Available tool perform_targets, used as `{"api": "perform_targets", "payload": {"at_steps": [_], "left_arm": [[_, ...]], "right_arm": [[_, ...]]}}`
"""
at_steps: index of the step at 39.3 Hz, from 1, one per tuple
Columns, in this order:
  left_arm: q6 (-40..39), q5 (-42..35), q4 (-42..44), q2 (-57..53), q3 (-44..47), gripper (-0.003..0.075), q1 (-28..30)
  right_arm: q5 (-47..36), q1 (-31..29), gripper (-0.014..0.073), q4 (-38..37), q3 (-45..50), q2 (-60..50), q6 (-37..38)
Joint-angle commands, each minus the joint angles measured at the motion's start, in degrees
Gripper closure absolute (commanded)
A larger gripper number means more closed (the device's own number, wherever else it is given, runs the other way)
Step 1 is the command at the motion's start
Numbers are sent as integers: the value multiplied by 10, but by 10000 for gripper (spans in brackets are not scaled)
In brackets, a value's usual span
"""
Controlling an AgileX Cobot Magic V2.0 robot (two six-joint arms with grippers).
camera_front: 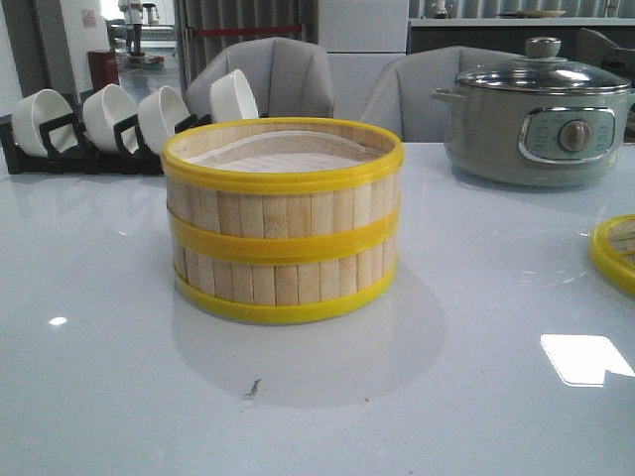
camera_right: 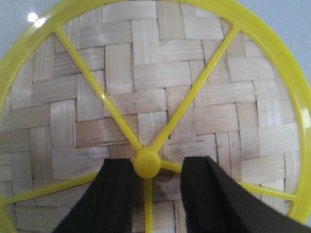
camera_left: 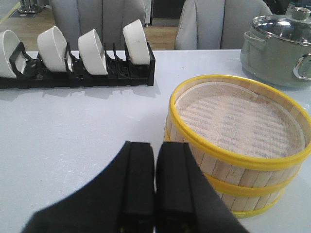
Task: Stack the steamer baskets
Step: 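Lower the right gripper onto the yellow-spoked lid and grasp its centre knob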
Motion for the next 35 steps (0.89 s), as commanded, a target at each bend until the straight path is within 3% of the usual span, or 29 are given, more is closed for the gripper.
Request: {"api": "perform_targets", "payload": {"at_steps": [1, 35], "left_arm": [[0, -50, -6, -3, -17, 631, 1], [0, -50, -6, -3, -17, 631, 1]], "right_arm": [[-31, -3, 235, -9, -19, -26, -4], [-82, -1, 237, -9, -19, -8, -4]]}}
